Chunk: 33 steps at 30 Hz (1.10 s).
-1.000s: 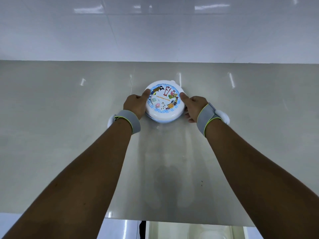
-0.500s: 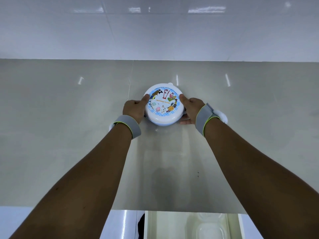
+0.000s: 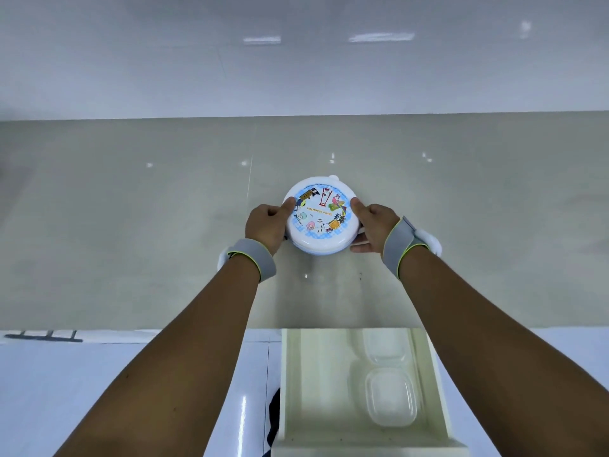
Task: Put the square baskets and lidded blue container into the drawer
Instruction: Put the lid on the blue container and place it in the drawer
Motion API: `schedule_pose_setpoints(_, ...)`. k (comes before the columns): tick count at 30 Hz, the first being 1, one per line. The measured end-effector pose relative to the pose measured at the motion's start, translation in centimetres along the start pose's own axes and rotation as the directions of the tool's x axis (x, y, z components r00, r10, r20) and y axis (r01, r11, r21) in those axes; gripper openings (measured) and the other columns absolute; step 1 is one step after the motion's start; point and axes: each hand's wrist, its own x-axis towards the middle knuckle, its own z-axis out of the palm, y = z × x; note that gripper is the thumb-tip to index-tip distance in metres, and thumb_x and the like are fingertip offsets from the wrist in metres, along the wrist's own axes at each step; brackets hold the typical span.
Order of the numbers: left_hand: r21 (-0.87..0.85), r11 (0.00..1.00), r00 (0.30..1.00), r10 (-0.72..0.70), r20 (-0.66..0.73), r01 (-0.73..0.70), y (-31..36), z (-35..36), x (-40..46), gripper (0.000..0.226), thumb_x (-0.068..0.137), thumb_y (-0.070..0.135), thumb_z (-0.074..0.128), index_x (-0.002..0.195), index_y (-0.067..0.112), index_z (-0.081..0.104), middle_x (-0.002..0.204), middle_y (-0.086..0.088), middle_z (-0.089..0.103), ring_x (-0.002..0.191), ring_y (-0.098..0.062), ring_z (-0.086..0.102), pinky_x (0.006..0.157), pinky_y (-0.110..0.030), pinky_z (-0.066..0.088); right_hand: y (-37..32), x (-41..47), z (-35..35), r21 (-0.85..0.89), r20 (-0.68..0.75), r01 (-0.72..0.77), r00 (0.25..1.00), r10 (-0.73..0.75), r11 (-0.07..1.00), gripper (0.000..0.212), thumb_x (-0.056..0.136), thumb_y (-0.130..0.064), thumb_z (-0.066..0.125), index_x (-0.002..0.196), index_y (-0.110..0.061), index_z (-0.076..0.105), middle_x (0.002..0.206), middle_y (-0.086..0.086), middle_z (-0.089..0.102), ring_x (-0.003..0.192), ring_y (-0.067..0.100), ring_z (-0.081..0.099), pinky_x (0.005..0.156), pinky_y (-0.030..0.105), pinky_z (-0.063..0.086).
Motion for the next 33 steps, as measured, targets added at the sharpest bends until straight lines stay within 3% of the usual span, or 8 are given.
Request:
schedule_pose_setpoints(4, 0.040, 0.999, 0.999, 0.030, 0.033, -0.032, -0.2, -0.4, -3.8, 0.044, 0.088, 0.053, 0.065, 0.088, 0.009, 0.064, 0.086, -0.005, 0.074, 0.077, -0.023, 0.071, 0.073, -0.041, 0.062, 1.1, -4.2, -1.3, 0.002, -0.031, 0.021, 0.999, -0.021, 1.000, 0.046, 0.093, -0.052, 0.058, 0.099, -0.007, 0.056, 0.109, 0.018, 0.069, 0.079, 0.033, 0.070, 0.060, 0.039, 0.061)
schedule_pose_setpoints(8, 0.053, 0.994, 0.994, 0.091, 0.065, -0.095, -1.1, -0.4, -8.0, 0.041, 0.088, 0.052, 0.065, 0.090, 0.011, 0.060, 0.090, -0.006, 0.073, 0.073, -0.018, 0.068, 0.057, -0.031, 0.056, 3.5, -8.5, -2.8, 0.000, -0.085, 0.054, 0.995, -0.054, 0.999, 0.056, 0.092, -0.053, 0.058, 0.104, 0.001, 0.060, 0.101, 0.015, 0.072, 0.072, 0.027, 0.072, 0.051, 0.034, 0.062)
schedule_pose_setpoints(14, 0.119, 0.982, 0.973, 0.125, 0.194, -0.149, -4.7, -0.8, -13.2, 0.028, 0.094, 0.050, 0.058, 0.096, 0.022, 0.057, 0.088, -0.006, 0.072, 0.069, -0.015, 0.068, 0.050, -0.027, 0.053, 9.2, -12.8, -4.3, -0.006, -0.126, 0.067, 0.990, -0.067, 0.998, 0.051, 0.084, -0.057, 0.066, 0.074, -0.009, 0.055, 0.080, 0.015, 0.074, 0.060, 0.026, 0.074, 0.055, 0.043, 0.063)
schedule_pose_setpoints(18, 0.184, 0.972, 0.955, 0.091, 0.283, -0.147, -7.5, -1.1, -15.7, 0.028, 0.096, 0.048, 0.055, 0.099, 0.020, 0.052, 0.084, 0.000, 0.072, 0.062, -0.010, 0.069, 0.046, -0.027, 0.055, 13.1, -14.4, -4.7, -0.032, -0.131, 0.013, 0.991, -0.017, 0.999, 0.065, 0.075, -0.063, 0.067, 0.082, 0.001, 0.055, 0.079, 0.011, 0.075, 0.065, 0.026, 0.074, 0.055, 0.044, 0.063)
schedule_pose_setpoints(24, 0.237, 0.969, 0.925, -0.022, 0.379, -0.074, -12.1, -1.2, -17.8, 0.023, 0.098, 0.041, 0.054, 0.101, 0.019, 0.049, 0.085, -0.006, 0.071, 0.053, -0.010, 0.064, 0.046, -0.028, 0.053, 18.4, -15.4, -4.6, -0.124, -0.122, -0.071, 0.991, 0.055, 0.990, 0.053, 0.087, -0.051, 0.067, 0.085, 0.001, 0.060, 0.081, 0.009, 0.075, 0.060, 0.018, 0.073, 0.052, 0.040, 0.062)
schedule_pose_setpoints(28, 0.316, 0.949, 0.893, -0.131, 0.430, -0.013, -16.0, -0.8, -18.1, 0.019, 0.098, 0.037, 0.056, 0.102, 0.021, 0.048, 0.088, -0.008, 0.072, 0.058, -0.014, 0.067, 0.050, -0.033, 0.057, 21.5, -14.9, -4.7, -0.258, -0.096, -0.137, 0.989, 0.115, 0.956, 0.044, 0.086, -0.055, 0.065, 0.082, -0.012, 0.065, 0.080, 0.003, 0.075, 0.064, 0.019, 0.073, 0.052, 0.039, 0.062)
schedule_pose_setpoints(33, 0.413, 0.908, 0.858, -0.265, 0.441, 0.069, -20.3, -0.1, -17.6, 0.025, 0.095, 0.037, 0.061, 0.109, 0.022, 0.047, 0.095, -0.009, 0.070, 0.071, -0.022, 0.071, 0.054, -0.030, 0.059, 25.6, -12.9, -3.8, -0.378, -0.029, -0.228, 0.972, 0.235, 0.897, 0.039, 0.089, -0.055, 0.060, 0.093, -0.017, 0.067, 0.081, 0.003, 0.074, 0.065, 0.020, 0.072, 0.055, 0.042, 0.063)
